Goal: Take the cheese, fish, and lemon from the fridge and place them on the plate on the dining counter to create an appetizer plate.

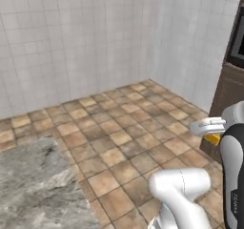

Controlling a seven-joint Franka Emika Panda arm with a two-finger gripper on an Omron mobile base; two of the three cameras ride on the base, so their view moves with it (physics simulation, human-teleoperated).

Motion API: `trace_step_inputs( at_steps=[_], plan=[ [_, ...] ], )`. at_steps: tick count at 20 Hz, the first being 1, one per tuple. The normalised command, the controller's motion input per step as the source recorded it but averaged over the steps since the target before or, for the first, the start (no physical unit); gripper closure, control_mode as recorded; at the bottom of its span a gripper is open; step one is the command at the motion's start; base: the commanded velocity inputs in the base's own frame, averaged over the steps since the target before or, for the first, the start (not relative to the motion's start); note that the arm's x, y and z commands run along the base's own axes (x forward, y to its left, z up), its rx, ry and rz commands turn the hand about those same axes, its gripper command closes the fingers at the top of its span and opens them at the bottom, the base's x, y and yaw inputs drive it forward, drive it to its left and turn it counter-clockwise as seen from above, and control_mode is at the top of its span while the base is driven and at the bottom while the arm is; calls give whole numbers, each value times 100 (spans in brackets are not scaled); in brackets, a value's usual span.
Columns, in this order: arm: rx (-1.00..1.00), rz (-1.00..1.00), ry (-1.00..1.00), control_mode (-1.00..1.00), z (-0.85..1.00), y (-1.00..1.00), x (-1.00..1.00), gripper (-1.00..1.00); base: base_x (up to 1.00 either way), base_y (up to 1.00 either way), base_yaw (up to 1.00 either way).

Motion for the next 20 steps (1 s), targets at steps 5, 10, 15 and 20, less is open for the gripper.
trace_step_inputs(
  at_steps=[5, 10, 15, 20],
  plan=[
    [0, 0, 0, 100, 0, 0, 0, 100, 100, 0, 38],
    [0, 0, 0, 100, 0, 0, 0, 100, 100, 0, 44],
    [0, 0, 0, 100, 0, 0, 0, 100, 100, -1, 53],
    [0, 0, 0, 100, 0, 0, 0, 100, 100, -21, 52]
  ],
)
